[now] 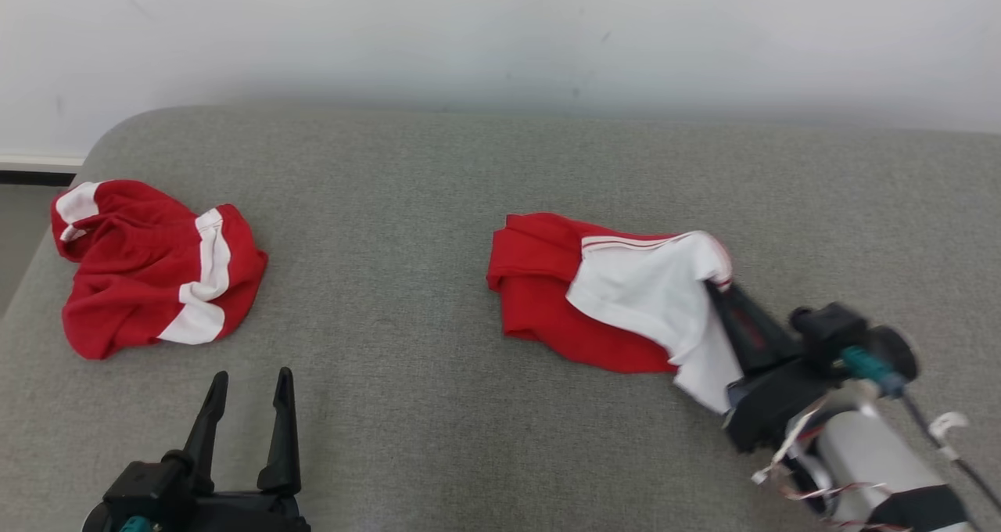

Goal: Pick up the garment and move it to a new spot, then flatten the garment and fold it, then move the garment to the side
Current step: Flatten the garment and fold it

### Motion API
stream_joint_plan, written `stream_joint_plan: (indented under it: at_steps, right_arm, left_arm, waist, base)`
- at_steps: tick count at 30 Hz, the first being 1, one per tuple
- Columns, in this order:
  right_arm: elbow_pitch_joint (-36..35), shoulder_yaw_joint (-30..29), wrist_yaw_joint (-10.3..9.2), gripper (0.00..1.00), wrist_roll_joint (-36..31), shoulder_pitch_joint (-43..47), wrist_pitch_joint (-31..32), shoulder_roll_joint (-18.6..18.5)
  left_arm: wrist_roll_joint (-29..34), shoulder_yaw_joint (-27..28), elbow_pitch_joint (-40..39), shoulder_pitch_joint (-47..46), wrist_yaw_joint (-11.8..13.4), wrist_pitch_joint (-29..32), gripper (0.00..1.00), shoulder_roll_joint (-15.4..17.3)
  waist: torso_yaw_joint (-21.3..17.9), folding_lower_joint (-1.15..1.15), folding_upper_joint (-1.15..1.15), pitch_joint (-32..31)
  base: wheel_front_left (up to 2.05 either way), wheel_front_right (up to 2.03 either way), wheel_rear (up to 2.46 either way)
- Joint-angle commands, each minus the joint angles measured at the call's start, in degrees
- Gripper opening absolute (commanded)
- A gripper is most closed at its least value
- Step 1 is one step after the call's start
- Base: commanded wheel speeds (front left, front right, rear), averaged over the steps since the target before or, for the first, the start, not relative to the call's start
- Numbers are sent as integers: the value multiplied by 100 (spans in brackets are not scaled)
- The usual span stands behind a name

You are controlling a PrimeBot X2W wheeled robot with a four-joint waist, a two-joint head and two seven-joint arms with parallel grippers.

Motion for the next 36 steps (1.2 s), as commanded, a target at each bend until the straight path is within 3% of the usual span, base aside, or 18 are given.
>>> stream_joint_plan:
  at_steps: [1, 11, 19, 20, 21, 22, 30, 36]
  right_arm:
    - [-55, -102, -13, 0, 97, -27, -25, -110]
    - [395, -1131, -13, 0, 876, -460, 78, -752]
    - [1501, -1718, -13, 0, 1209, -1177, 256, -1106]
    - [1645, -1735, -13, 26, 1174, -1249, 242, -1126]
    - [1757, -1750, -13, 77, 1129, -1327, 218, -1157]
    - [1877, -1754, -13, 100, 1112, -1391, 197, -1160]
    - [1960, -1626, -13, 100, 929, -1454, -7, -951]
    - [912, -1837, -13, 100, 723, -876, -16, -714]
  left_arm:
    - [-27, -19, 6, 2, -18, -6, 100, 0]
    - [-86, -202, 43, -112, -19, -6, 100, 0]
    - [-141, -365, 114, -284, -31, -6, 100, 1]
    - [-146, -384, 129, -317, -34, -6, 100, 0]
    - [-157, -399, 145, -336, -36, -6, 100, 0]
    - [-168, -414, 161, -349, -39, -7, 100, -1]
    - [-156, -349, 220, -343, -21, -6, 100, 1]
    - [-67, -176, 178, -241, -38, -7, 100, 2]
  waist:
    - [-59, 0, 0, 9]
    - [14, 0, 0, 169]
    - [216, 0, 0, 413]
    - [239, 0, 0, 436]
    - [259, 0, 0, 460]
    - [270, 0, 0, 472]
    - [113, 0, 0, 368]
    - [-118, 0, 0, 162]
  base:
    - [0, 0, 0]
    - [0, 0, 0]
    - [0, 0, 0]
    - [0, 0, 0]
    - [0, 0, 0]
    - [0, 0, 0]
    - [0, 0, 0]
    - [0, 0, 0]
